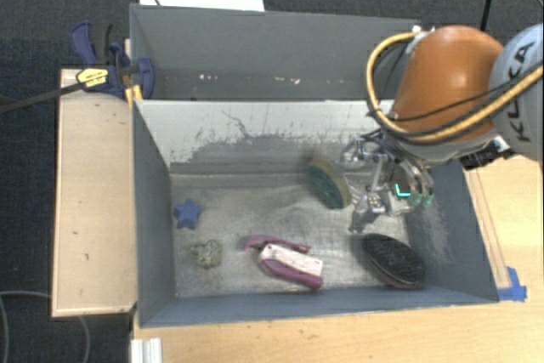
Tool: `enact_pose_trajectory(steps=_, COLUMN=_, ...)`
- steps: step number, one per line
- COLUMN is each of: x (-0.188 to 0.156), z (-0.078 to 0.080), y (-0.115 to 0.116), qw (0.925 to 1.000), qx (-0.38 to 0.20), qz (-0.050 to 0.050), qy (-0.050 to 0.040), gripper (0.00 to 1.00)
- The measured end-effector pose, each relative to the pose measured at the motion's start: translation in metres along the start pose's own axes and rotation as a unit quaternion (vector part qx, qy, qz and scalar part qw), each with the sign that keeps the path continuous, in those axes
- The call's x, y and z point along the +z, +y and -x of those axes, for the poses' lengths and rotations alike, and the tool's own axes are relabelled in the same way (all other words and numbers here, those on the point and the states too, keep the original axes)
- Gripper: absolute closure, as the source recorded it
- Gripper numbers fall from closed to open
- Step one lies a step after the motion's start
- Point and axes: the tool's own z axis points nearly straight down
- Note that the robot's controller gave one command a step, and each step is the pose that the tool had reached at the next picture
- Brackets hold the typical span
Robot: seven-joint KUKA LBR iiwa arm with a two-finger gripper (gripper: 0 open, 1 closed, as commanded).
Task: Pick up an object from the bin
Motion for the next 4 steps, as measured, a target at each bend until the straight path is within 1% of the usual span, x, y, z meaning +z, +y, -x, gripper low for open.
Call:
enact_pose_trajectory(steps=1, x=0.145, z=0.015, y=-0.088, qw=0.988, qx=0.154, qz=0.001, qy=-0.0047, gripper=0.0)
enact_pose_trajectory(steps=2, x=0.115, z=-0.039, y=-0.128, qw=0.9911, qx=0.133, qz=0.0, qy=-0.0019, gripper=0.0)
enact_pose_trajectory(steps=3, x=0.116, z=-0.057, y=-0.133, qw=0.9874, qx=0.158, qz=0.001, qy=-0.0027, gripper=0.0)
enact_pose_trajectory(steps=4, x=0.146, z=-0.057, y=-0.118, qw=0.9828, qx=0.184, qz=0.001, qy=-0.0032, gripper=0.0)
